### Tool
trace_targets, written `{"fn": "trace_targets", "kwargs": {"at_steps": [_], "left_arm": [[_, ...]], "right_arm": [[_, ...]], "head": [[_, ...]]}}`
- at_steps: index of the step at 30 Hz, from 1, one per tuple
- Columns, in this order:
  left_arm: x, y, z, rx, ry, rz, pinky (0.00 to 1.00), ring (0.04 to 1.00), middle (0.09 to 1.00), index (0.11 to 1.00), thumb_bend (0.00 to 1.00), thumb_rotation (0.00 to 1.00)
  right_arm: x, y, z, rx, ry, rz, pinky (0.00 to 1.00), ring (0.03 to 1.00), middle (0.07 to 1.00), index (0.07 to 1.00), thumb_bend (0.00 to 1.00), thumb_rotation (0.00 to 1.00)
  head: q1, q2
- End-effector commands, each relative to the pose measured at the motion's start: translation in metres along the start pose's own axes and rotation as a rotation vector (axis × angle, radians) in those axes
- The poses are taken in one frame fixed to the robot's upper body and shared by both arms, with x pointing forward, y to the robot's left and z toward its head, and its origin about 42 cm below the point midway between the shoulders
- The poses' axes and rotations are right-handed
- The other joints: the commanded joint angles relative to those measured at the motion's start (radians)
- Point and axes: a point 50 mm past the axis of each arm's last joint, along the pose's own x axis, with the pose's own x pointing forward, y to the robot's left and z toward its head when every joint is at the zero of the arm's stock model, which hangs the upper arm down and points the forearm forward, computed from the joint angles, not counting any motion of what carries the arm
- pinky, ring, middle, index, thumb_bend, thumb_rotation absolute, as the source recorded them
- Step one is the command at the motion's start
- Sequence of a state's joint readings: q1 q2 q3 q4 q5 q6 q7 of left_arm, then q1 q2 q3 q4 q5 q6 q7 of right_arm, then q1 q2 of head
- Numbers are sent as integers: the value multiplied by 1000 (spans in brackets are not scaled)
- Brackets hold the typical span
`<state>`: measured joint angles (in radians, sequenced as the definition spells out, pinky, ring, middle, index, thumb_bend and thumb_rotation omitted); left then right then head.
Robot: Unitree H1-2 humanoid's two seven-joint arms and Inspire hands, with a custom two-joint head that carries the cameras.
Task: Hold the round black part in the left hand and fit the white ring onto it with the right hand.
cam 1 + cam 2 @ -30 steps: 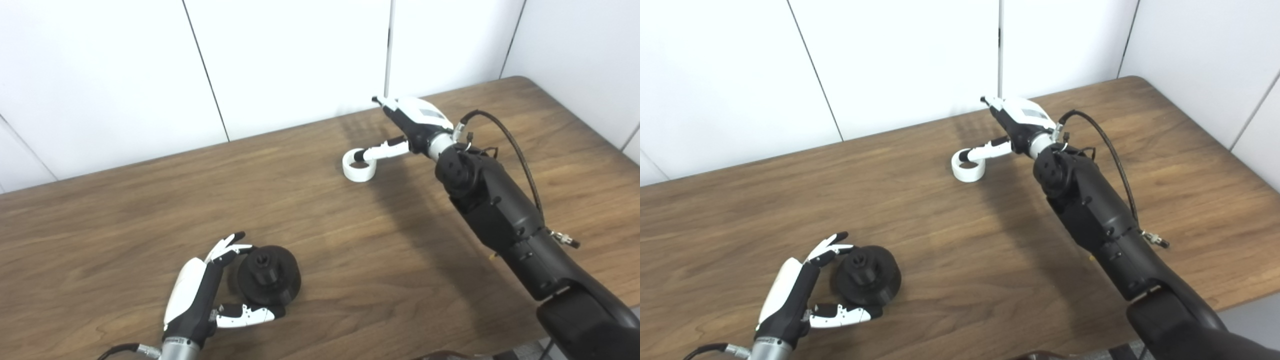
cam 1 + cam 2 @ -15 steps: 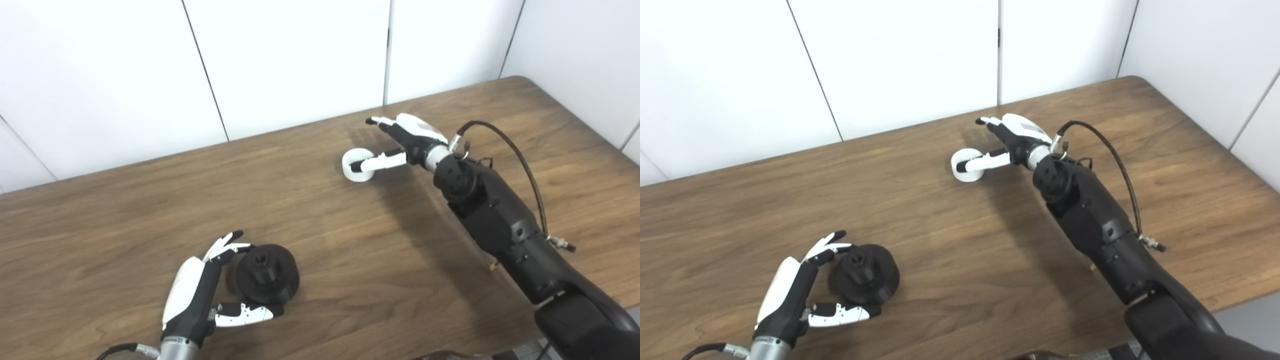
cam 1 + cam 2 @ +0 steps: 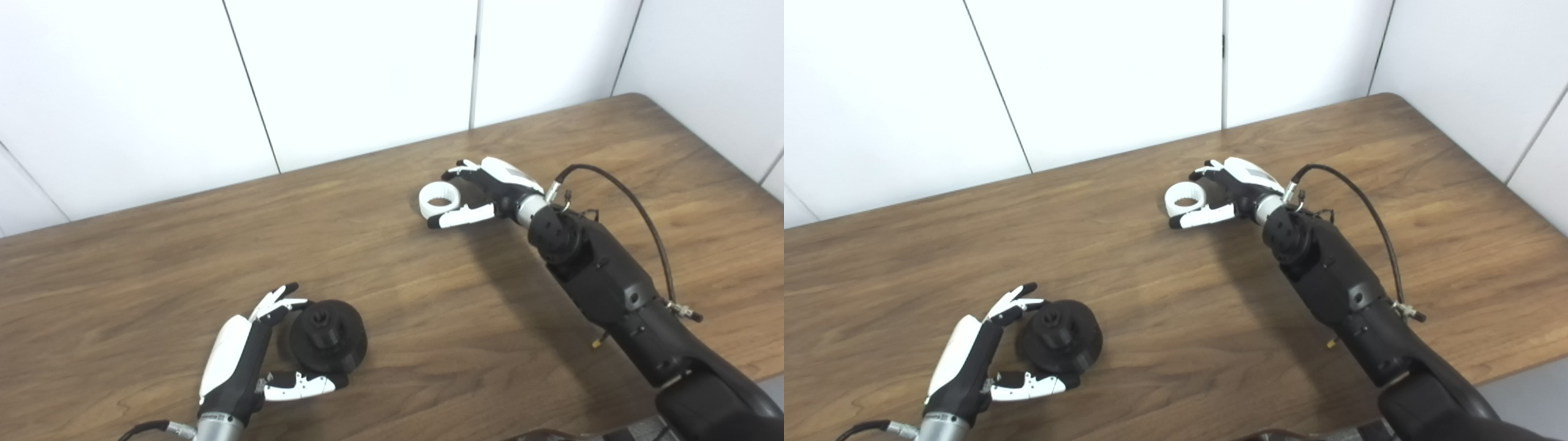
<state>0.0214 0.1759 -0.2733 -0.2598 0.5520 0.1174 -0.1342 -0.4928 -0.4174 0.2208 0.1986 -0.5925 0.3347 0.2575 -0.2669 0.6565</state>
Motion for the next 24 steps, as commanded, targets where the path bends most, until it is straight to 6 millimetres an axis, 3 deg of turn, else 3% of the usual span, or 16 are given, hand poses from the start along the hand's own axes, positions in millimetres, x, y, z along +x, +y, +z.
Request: {"fn": "trace_targets", "kwargs": {"at_steps": [1, 13, 24], "left_arm": [[2, 3, 4, 10, -11, 2, 847, 965, 935, 654, 857, 269], [1, 3, 5, 11, -8, 2, 831, 958, 933, 655, 865, 279], [3, 1, 0, 67, 21, -19, 898, 963, 933, 655, 868, 246]], "right_arm": [[5, -10, 16, -8, -66, -42, 940, 995, 994, 871, 1000, 654], [10, 3, 18, 23, -70, -49, 935, 988, 986, 857, 954, 526], [10, 4, 21, 38, -89, -69, 933, 974, 975, 855, 930, 518]], "head": [[2, 0], [20, 6], [27, 13]]}}
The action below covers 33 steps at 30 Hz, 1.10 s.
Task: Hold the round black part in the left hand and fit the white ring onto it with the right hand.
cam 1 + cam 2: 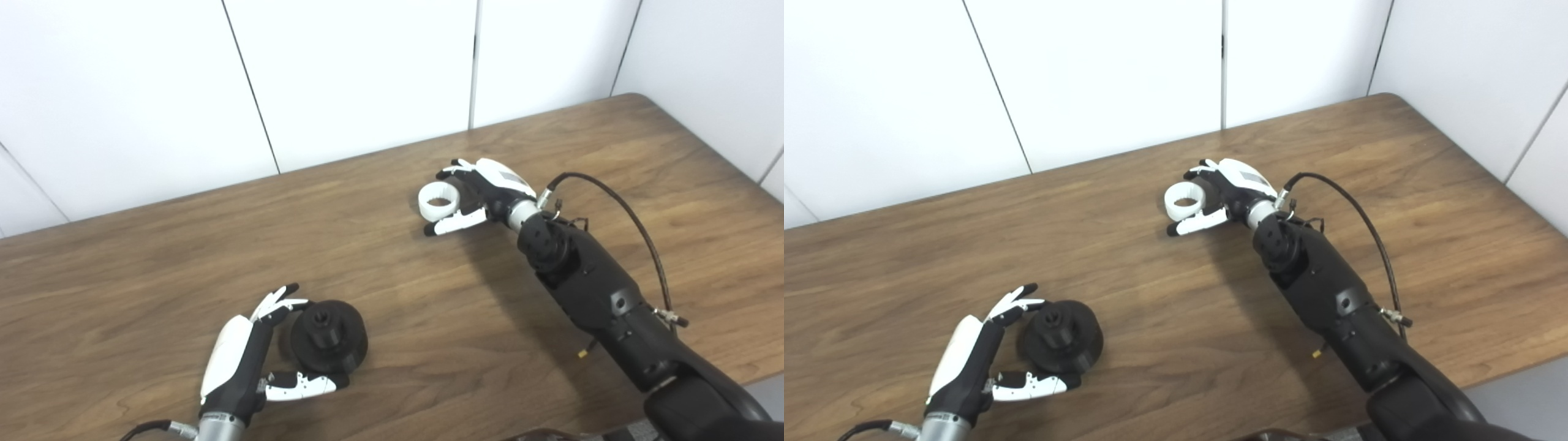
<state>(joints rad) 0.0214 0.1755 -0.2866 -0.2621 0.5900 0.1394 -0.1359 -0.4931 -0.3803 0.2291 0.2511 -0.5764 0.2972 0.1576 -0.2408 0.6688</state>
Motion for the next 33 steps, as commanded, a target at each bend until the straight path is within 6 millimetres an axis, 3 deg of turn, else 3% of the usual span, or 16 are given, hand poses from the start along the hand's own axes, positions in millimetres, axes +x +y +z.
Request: {"fn": "trace_targets", "kwargs": {"at_steps": [1, 33], "left_arm": [[4, 3, -2, 39, 7, -15, 906, 968, 937, 654, 869, 236], [15, -2, -7, 271, 106, -187, 998, 1000, 991, 687, 937, 270]], "right_arm": [[5, -12, 18, 9, -74, -22, 931, 970, 973, 854, 926, 516], [3, -27, 17, -24, -89, -45, 895, 966, 971, 851, 907, 495]], "head": [[2, 3], [22, 3]]}}
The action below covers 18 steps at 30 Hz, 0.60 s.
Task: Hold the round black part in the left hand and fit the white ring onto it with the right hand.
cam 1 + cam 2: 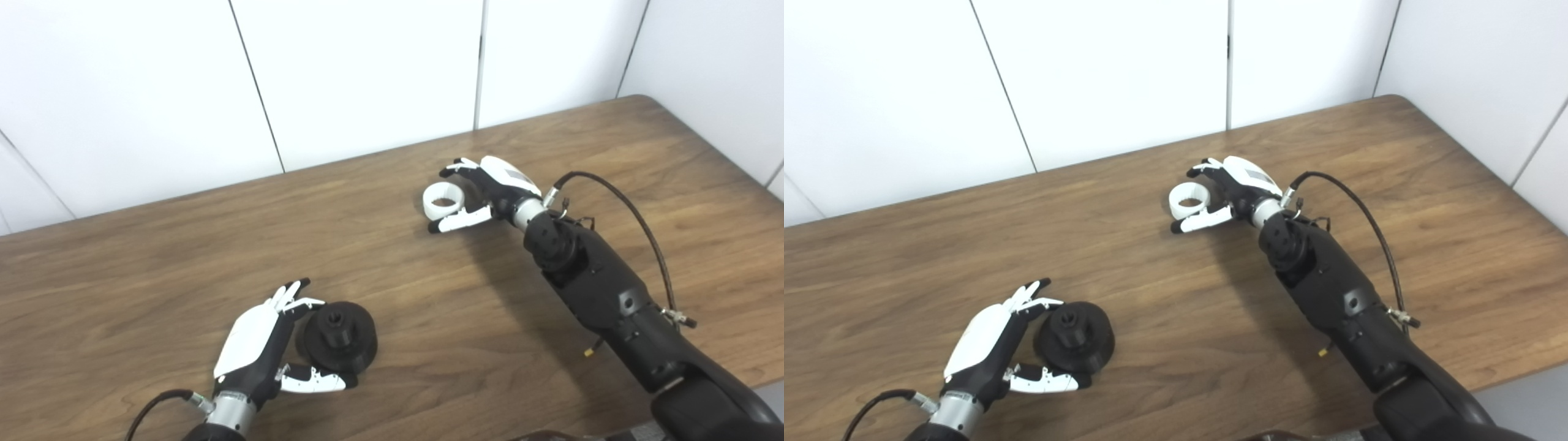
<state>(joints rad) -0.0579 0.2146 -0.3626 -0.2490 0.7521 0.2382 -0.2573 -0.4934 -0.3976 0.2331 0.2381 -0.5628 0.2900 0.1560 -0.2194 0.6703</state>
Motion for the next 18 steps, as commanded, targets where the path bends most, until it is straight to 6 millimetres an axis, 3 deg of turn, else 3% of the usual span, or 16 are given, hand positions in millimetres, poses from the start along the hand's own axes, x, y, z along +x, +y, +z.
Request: {"fn": "trace_targets", "kwargs": {"at_steps": [1, 11, 18], "left_arm": [[-4, -4, -12, 68, 66, -72, 999, 1000, 991, 687, 937, 269], [-4, -6, -11, 81, 74, -92, 996, 1000, 995, 691, 941, 291], [-5, -6, -9, 76, 67, -82, 987, 1000, 994, 695, 932, 301]], "right_arm": [[5, -21, 18, -22, -73, -36, 898, 967, 972, 851, 908, 492], [5, -10, 15, -73, -44, -34, 909, 978, 977, 796, 894, 386], [10, 1, 10, -80, -26, -40, 916, 970, 965, 777, 889, 366]], "head": [[3, 2], [14, 9], [21, 12]]}}
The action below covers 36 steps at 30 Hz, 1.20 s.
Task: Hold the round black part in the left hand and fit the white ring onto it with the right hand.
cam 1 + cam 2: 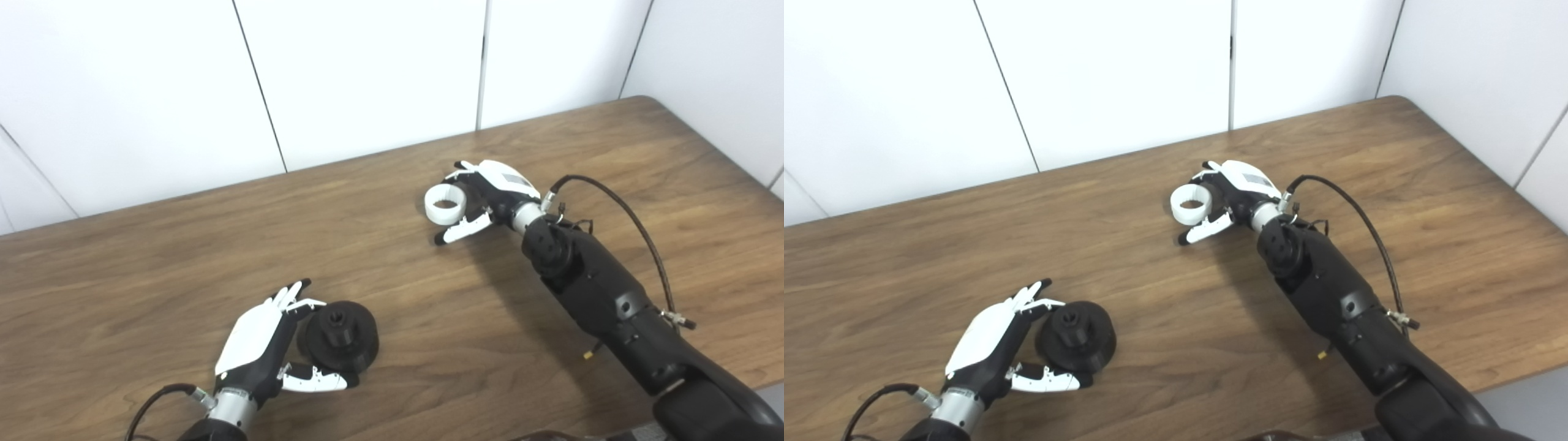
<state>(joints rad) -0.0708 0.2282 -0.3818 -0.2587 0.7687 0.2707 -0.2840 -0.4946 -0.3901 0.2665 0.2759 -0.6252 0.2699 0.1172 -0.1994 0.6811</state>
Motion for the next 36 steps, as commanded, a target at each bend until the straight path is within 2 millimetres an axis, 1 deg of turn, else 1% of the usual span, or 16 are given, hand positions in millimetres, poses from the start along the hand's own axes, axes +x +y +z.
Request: {"fn": "trace_targets", "kwargs": {"at_steps": [1, 5, 8, 12, 16, 18, 19, 21, 28, 36], "left_arm": [[-6, -8, -10, 49, 55, -58, 988, 1000, 994, 697, 931, 303], [-6, -8, -10, 46, 54, -54, 988, 1000, 994, 698, 933, 306], [-6, -8, -9, 46, 55, -52, 986, 1000, 996, 698, 936, 298], [-7, -8, -9, 42, 52, -50, 982, 1000, 994, 698, 934, 299], [-7, -8, -9, 37, 53, -50, 987, 1000, 997, 699, 932, 291], [-7, -8, -9, 39, 52, -49, 986, 1000, 996, 699, 930, 293], [-7, -8, -8, 40, 52, -50, 986, 1000, 997, 699, 929, 295], [-7, -8, -8, 40, 52, -51, 987, 1000, 998, 700, 928, 297], [-7, -8, -8, 38, 48, -48, 983, 1000, 996, 697, 931, 299], [-7, -8, -8, 33, 51, -48, 993, 1000, 996, 697, 932, 292]], "right_arm": [[9, -9, 9, -5, -23, -30, 917, 969, 963, 776, 887, 363], [12, -5, 7, -2, -16, -39, 918, 965, 958, 766, 879, 360], [13, -2, 7, 8, -10, -62, 907, 951, 940, 733, 862, 346], [14, 3, 7, 26, -15, -101, 903, 930, 911, 656, 815, 289], [14, 7, 7, 36, -22, -137, 895, 910, 887, 605, 777, 247], [13, 10, 6, 50, -26, -159, 900, 901, 874, 527, 604, 180], [13, 11, 6, 56, -29, -168, 904, 898, 870, 509, 563, 164], [13, 12, 5, 64, -33, -180, 910, 895, 864, 494, 531, 150], [10, 12, 3, 66, -41, -208, 896, 876, 833, 483, 519, 138], [8, 12, 1, 58, -53, -217, 887, 865, 819, 483, 521, 137]], "head": [[2, 1], [3, 3], [4, 3], [6, 5], [5, 7], [5, 8], [5, 8], [6, 8], [8, 11], [12, 11]]}}
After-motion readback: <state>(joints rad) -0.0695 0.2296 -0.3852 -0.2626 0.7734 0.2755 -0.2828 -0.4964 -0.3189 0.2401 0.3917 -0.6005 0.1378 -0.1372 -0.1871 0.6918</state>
